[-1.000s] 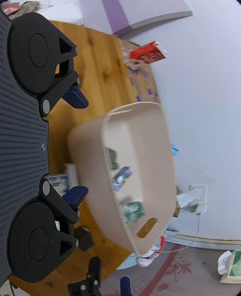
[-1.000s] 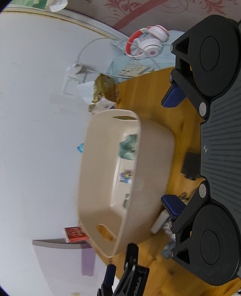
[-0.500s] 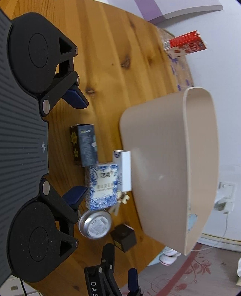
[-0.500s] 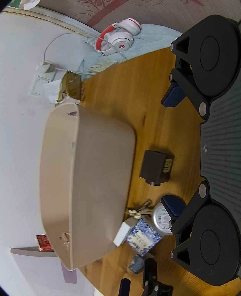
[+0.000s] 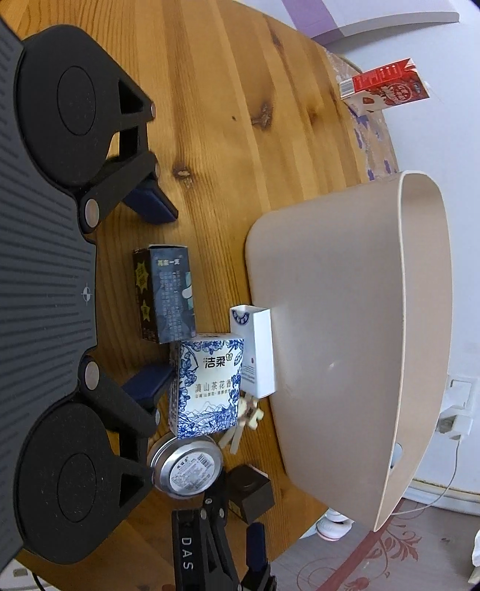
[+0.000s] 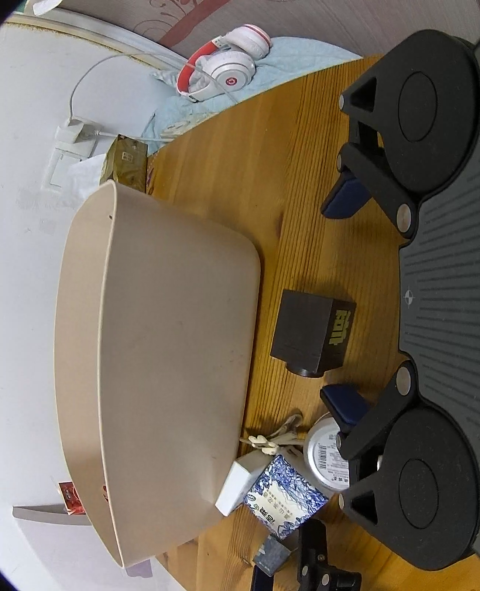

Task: Organize objects
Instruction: 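Grasp the black star-print box with left tool while right tool grasps the small black box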

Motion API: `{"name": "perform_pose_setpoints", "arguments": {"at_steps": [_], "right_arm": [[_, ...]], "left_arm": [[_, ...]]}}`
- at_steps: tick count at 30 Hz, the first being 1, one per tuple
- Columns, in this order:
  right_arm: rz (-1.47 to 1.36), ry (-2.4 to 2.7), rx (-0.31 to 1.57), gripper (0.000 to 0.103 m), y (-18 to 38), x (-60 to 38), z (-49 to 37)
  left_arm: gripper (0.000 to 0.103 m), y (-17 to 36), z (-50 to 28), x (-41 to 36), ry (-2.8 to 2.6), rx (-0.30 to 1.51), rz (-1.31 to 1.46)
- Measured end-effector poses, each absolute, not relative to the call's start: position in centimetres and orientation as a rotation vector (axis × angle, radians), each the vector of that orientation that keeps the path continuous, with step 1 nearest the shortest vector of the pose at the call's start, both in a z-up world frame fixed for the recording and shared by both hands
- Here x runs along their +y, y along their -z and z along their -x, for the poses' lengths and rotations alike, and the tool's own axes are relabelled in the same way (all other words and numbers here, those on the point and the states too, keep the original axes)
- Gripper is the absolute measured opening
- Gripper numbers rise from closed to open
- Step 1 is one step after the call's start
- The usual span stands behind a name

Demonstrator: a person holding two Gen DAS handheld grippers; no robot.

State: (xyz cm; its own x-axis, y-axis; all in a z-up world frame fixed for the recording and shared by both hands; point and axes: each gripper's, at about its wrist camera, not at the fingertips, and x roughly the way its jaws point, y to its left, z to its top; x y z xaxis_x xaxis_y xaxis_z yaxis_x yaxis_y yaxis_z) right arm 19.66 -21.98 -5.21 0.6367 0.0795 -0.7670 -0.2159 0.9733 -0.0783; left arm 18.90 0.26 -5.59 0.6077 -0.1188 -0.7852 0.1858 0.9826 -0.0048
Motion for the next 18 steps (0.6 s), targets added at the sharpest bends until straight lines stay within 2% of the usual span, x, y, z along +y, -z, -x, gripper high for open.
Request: {"name": "perform_pose_setpoints", "arguments": {"at_steps": [3, 6, 8, 9, 11, 18], "right_arm": [[0.157, -0.178, 0.860, 0.090, 5.4, -21.8, -19.8], [0.145, -0.188, 0.851, 0.079, 5.3, -21.6, -19.8], [0.131, -0.196, 0.848, 0.065, 5.2, -21.5, -19.8], [0.124, -0.202, 0.848, 0.061, 5.1, -21.5, -19.8], [0.116, -0.212, 0.848, 0.045, 5.0, -21.4, -19.7], [0.121, -0.195, 0.846, 0.042, 4.5, -21.3, -18.9]], "left_arm": [[0.070, 5.5, -18.9, 0.3, 0.175, 0.900, -0.089], [0.054, 5.3, -18.8, 0.5, 0.174, 0.898, -0.087], [0.052, 5.2, -18.8, 0.8, 0.170, 0.900, -0.079], [0.052, 5.1, -18.8, 0.9, 0.165, 0.899, -0.073], [0.052, 5.2, -18.7, 1.1, 0.158, 0.898, -0.075], [0.052, 3.7, -17.6, 1.4, 0.171, 0.872, -0.071]]}}
